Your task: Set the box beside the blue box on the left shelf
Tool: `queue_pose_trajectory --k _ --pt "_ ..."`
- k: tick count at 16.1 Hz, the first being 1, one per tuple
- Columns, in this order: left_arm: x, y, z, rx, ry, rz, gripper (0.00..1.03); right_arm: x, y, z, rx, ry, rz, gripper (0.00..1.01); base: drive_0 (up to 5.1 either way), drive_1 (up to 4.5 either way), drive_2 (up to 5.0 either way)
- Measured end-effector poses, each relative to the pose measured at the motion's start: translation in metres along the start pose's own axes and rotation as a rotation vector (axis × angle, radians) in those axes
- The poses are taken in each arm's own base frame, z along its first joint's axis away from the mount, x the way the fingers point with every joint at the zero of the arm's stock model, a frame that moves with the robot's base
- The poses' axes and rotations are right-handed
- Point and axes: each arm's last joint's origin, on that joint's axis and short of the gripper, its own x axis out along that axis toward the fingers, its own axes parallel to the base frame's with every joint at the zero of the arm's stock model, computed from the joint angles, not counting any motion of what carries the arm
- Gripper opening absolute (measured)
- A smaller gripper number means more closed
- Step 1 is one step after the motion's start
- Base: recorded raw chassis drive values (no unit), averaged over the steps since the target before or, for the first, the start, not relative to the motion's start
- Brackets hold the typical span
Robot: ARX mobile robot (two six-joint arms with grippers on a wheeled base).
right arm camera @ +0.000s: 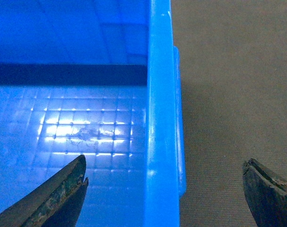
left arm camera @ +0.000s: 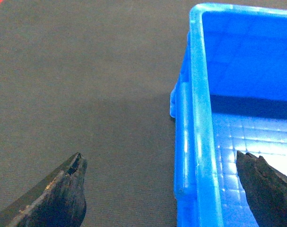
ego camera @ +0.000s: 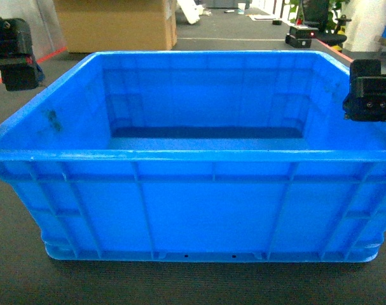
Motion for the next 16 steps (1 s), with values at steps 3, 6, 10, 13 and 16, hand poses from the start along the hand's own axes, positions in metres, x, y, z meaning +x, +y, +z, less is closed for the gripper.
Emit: queue_pose_trajectory --k 3,6,10,13,16 --pt "0.011 -0.009 -0.010 0.021 0.097 -0.041 0.98 0.006 0.000 0.000 0.009 0.007 -0.003 0.98 0.0 0.00 0.0" --pt "0.018 -0.016 -0.013 0.031 0.134 -0.068 0.98 0.010 0.000 -0.001 0.013 0.015 -0.002 0.98 0.0 0.00 0.0" --pt "0.027 -0.012 -0.021 0.036 0.196 -0.030 0.98 0.012 0.001 -0.004 0.015 0.030 0.011 0.98 0.0 0.00 0.0" --pt "0.031 -0.011 -0.022 0.034 0.207 -0.027 0.98 0.014 0.001 -0.005 0.014 0.038 0.010 0.98 0.0 0.00 0.0" --pt "0.032 -0.011 -0.022 0.044 0.211 -0.033 0.97 0.014 0.001 -0.006 0.014 0.038 0.011 0.98 0.0 0.00 0.0"
